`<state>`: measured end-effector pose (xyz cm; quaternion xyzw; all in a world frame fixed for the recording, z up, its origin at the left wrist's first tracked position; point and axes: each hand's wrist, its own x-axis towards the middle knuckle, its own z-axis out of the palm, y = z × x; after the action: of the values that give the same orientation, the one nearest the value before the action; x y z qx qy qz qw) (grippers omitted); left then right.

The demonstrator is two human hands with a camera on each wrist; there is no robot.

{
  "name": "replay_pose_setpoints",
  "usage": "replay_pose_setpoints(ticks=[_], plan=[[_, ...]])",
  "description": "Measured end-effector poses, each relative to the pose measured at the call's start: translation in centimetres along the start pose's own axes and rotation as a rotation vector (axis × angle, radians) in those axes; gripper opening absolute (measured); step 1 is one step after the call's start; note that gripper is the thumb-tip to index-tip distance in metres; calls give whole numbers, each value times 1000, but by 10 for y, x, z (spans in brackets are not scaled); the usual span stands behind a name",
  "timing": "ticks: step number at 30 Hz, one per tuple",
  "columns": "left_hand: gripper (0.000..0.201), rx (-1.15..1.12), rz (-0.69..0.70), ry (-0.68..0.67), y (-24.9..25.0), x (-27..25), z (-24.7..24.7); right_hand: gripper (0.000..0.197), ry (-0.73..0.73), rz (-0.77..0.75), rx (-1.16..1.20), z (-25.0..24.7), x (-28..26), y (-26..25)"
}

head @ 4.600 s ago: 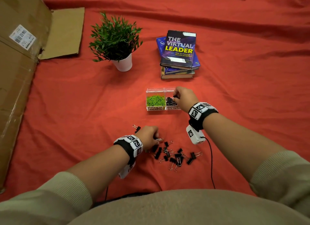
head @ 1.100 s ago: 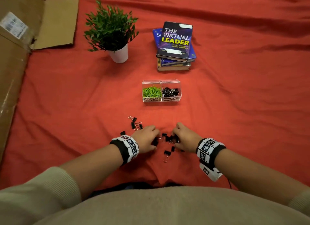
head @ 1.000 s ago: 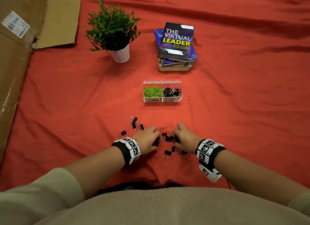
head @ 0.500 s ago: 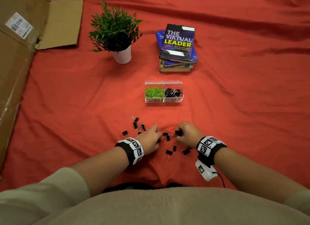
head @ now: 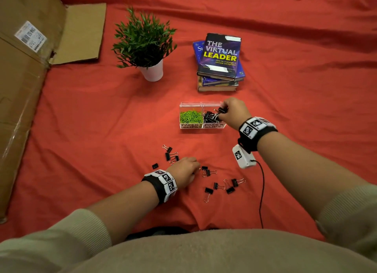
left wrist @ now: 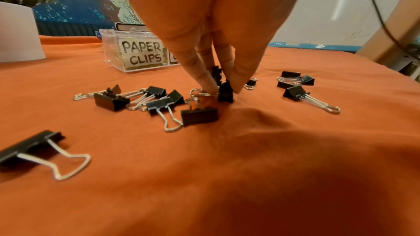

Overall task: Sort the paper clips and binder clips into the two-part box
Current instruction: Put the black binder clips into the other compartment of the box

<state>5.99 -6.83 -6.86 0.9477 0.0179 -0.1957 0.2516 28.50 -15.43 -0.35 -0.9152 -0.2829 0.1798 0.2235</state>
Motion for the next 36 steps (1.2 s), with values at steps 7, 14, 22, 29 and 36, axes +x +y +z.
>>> replay_pose_setpoints(ticks=[7, 14, 22, 29, 36], plan=[[13, -123, -17, 64, -2, 10, -11, 24, -141, -115, -266, 20, 18, 0], [11, -412, -90, 341, 15, 51, -63, 36, -124, -186, -332, 23, 14, 19], [17, -325, -125, 437, 22, 127, -114, 27, -190, -142, -139, 17, -47, 42], [34, -30, -142, 254, 3, 146, -93, 25, -451, -107, -113, 49, -111, 64], [39, 114, 16, 300, 15, 120, -86, 46, -554, -263, -263, 49, -132, 75]])
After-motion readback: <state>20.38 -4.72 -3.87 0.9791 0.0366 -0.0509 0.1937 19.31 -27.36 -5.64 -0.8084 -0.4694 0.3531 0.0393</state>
